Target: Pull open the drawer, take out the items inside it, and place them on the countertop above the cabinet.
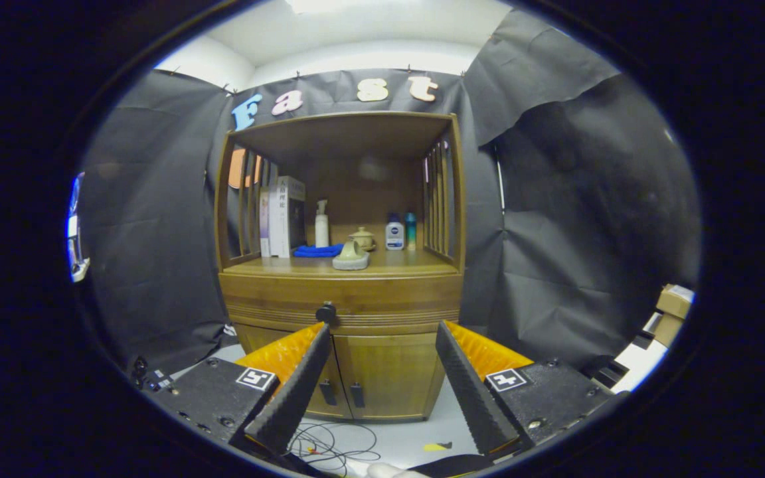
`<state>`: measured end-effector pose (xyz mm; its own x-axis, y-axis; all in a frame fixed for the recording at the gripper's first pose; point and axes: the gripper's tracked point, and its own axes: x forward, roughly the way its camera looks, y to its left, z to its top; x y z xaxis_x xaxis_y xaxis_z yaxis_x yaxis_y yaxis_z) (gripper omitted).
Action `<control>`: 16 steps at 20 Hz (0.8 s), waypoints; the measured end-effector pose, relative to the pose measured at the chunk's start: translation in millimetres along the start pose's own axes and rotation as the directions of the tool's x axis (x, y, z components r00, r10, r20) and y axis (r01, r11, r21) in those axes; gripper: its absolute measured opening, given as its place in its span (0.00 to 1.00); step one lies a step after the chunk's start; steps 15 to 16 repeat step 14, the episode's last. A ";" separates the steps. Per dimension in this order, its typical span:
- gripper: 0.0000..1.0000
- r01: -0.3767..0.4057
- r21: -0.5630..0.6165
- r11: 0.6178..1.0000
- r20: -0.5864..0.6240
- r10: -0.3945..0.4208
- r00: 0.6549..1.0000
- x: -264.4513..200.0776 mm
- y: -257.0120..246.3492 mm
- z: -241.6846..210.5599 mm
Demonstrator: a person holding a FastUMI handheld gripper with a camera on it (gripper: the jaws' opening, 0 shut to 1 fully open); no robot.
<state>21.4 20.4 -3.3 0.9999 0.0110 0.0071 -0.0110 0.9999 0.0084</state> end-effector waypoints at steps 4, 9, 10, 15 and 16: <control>1.00 0.010 0.006 1.000 0.012 -0.010 1.000 -5.0 -7.5 4.1; 1.00 0.001 0.007 1.000 0.011 -0.001 1.000 -6.2 -6.6 4.8; 1.00 0.003 0.007 1.000 0.014 -0.003 1.000 -5.7 -7.3 5.7; 1.00 0.003 0.013 1.000 0.012 -0.003 1.000 -6.8 -7.4 5.3; 1.00 0.003 0.013 1.000 0.012 -0.003 1.000 -6.8 -7.4 5.3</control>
